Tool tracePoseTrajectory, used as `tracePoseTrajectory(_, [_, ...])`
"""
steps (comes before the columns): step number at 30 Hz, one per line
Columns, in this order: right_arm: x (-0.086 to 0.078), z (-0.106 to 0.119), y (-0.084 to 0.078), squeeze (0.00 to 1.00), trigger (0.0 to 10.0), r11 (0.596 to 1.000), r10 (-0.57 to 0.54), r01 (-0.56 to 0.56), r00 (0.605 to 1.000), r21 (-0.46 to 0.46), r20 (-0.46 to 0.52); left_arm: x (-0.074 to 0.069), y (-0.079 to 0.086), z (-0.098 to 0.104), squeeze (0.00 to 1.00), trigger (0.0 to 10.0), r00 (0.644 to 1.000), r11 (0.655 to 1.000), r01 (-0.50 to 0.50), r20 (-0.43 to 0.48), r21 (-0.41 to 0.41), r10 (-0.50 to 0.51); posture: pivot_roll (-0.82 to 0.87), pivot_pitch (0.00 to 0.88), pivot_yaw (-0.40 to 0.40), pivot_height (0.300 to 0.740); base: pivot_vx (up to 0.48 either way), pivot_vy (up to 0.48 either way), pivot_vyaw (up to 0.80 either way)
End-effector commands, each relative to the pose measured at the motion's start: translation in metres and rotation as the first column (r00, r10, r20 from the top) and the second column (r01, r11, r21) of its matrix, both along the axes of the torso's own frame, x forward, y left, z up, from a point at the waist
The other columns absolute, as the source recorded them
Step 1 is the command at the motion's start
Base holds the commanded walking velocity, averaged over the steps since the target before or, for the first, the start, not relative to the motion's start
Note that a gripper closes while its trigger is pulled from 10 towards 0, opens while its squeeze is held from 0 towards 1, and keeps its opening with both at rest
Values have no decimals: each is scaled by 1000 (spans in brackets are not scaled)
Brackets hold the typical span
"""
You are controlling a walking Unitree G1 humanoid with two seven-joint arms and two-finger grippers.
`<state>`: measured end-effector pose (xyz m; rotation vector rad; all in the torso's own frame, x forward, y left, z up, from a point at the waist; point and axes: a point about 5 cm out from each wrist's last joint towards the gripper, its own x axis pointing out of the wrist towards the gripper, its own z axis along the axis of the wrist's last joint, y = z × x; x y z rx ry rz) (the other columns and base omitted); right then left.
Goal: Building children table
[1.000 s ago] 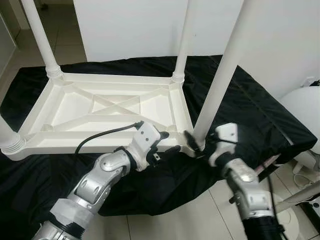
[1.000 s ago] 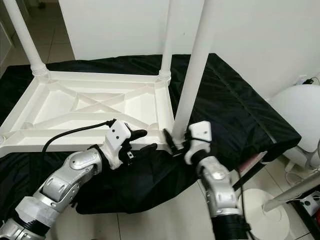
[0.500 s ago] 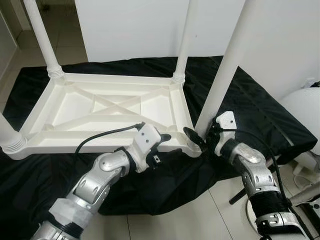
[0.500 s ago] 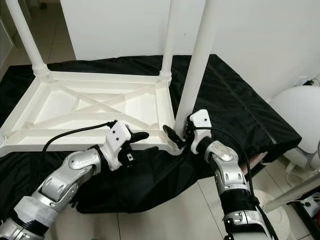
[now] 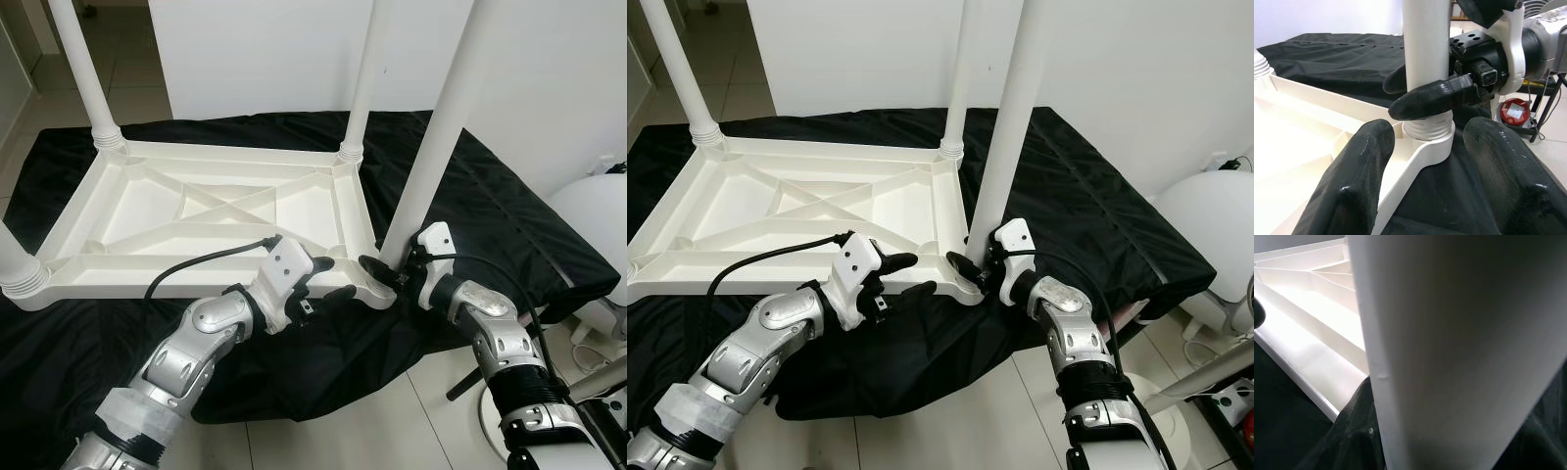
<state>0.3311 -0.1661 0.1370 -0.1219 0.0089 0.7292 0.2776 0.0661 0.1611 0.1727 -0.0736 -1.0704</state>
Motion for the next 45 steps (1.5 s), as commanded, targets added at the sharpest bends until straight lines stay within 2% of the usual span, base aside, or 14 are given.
tracePoseTrajectory(1, [-2,-6,0,0,10000,1000,-19,20,999,6,-32,-3,-1,0,0,10000,999,999,32,-2,14,-32,-9,0,-80,740,0,0,0])
tracePoseTrajectory(8, [1,-1,1,0,10000,974,-217,218,976,61,-23,-4,-1,0,0,10000,1000,999,31,-4,13,-31,-15,6,-77,740,0,0,0])
tracePoseTrajectory(9, [-1,-1,7,0,10000,922,-371,374,928,97,-47,-3,0,-1,0,10000,999,999,32,-7,15,-32,-22,11,-71,740,0,0,0])
tracePoseTrajectory(15, [-7,-5,14,0,10000,852,-500,507,862,132,-84,-3,-1,-1,0,10000,999,999,36,-11,15,-36,-28,14,-64,740,0,0,0])
tracePoseTrajectory(17, [-16,-9,33,0,10000,771,-603,613,790,173,-115,-3,-2,-1,0,10000,999,999,46,-13,15,-46,-38,17,-53,740,0,0,0])
tracePoseTrajectory(20, [-21,-8,49,0,10000,727,-638,653,756,211,-144,-3,-4,-1,0,10000,998,998,55,-15,14,-55,-39,20,-48,740,0,0,0])
tracePoseTrajectory(24, [-23,-5,60,0,10000,731,-623,639,768,239,-148,-3,-4,-1,0,10000,998,998,58,-15,15,-58,-39,20,-48,740,0,0,0])
tracePoseTrajectory(26, [-27,2,72,0,10000,777,-553,566,823,275,-129,-2,-5,0,0,10000,998,998,60,-16,13,-59,-45,24,-38,740,0,0,0])
tracePoseTrajectory(28, [-30,6,72,1000,10000,795,-520,529,846,296,-118,-2,-5,1,0,10000,998,998,62,-15,13,-62,-48,26,-38,740,0,0,0])
tracePoseTrajectory(38, [-36,13,57,1000,10000,817,-489,495,867,296,-98,-2,-5,0,0,10000,998,998,59,-20,11,-59,-45,27,-45,740,0,0,0])
tracePoseTrajectory(39, [-37,11,51,231,10000,842,-462,466,883,272,-83,-2,-5,0,0,10000,998,998,57,-18,12,-57,-44,27,-47,740,0,0,0])
tracePoseTrajectory(40, [-37,11,51,231,10000,842,-462,466,883,272,-83,-2,-5,0,0,10000,998,998,57,-18,12,-57,-44,27,-47,740,0,0,0])
tracePoseTrajectory(41, [-37,10,42,0,10000,872,-425,425,903,245,-53,-2,-5,0,0,10000,998,998,56,-17,12,-55,-44,26,-48,740,0,0,0])
tracePoseTrajectory(45, [-38,9,28,0,10000,931,-330,322,944,172,13,-1,-4,0,0,10000,998,998,53,-17,13,-53,-45,23,-44,740,0,0,0])
